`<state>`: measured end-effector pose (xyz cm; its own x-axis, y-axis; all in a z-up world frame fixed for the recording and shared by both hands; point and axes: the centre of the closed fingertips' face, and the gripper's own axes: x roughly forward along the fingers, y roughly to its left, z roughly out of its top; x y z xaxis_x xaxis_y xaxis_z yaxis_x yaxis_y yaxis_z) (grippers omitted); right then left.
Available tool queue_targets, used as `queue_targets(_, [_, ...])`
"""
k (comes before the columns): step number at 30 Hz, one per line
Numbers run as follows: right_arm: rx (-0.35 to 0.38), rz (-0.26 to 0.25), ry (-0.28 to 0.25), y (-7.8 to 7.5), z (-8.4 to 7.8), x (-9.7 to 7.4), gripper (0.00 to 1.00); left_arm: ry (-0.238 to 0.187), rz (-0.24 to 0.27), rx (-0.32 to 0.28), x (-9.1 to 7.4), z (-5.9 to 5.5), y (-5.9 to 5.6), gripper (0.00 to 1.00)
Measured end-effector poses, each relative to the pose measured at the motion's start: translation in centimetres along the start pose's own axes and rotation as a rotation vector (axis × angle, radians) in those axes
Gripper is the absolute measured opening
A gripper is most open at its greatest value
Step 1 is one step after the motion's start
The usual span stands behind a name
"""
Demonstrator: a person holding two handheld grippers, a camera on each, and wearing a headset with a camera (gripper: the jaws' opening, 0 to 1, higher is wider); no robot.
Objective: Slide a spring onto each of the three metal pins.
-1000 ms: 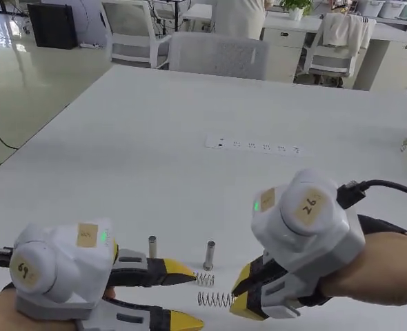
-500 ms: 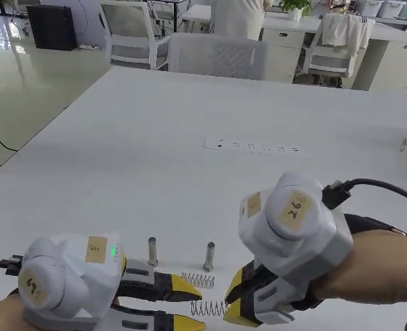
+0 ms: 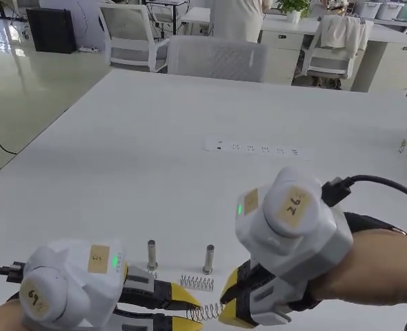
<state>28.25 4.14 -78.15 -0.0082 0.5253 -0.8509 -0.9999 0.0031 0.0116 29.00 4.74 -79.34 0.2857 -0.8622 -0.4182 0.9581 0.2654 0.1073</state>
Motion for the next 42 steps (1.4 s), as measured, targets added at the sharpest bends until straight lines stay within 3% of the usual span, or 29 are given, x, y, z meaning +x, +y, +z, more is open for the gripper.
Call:
queue_targets(12, [-0.021,-0.021,-0.091,0.1,2.9,-0.8,0.08,-0.011,0.006,-0.014,-0.1,0.2,0.1,0.02])
queue_targets(17, [-0.038,-0.029,-0.104,0.1,3.5,-0.8,0.08,-0.022,0.011,-0.019,-0.1,0.4,0.2,0.02])
queue_targets(42, [-0.021,0.024,-0.023,0.3,2.6,1.0,0.09,-0.029,0.007,0.005,-0.1,1.1,0.2,0.02])
